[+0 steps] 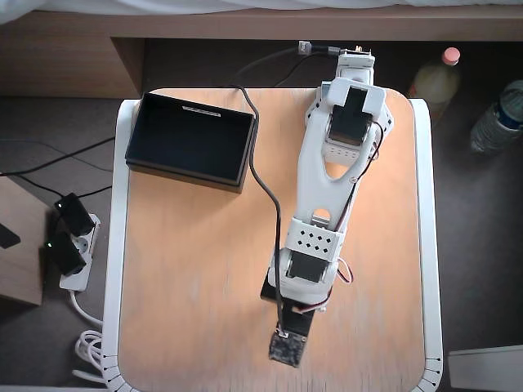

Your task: Grasp a lego block and put it in the bin.

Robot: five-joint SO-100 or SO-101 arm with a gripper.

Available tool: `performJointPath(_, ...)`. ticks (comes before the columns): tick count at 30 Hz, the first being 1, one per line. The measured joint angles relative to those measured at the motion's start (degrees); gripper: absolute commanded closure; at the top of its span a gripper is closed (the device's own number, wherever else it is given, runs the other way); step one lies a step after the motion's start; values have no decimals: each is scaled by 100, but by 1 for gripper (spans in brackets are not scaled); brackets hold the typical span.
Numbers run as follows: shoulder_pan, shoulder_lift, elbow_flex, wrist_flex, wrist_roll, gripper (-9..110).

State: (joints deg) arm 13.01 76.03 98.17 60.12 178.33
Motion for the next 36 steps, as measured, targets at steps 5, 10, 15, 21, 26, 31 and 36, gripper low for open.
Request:
performJointPath(5,308,554,0,413,0,101)
performJointPath(10,589,1274,0,914,0,101)
performJointPath(15,940,2039,0,1494,0,101)
performJointPath(21,1600,2971,0,2197,-70,101)
performJointPath(26,2320,3551,0,2716,-185,101)
performJointPath(31,3234,3902,0,3023,-246,101)
performJointPath(36,4263,3981,0,3067,-255,101)
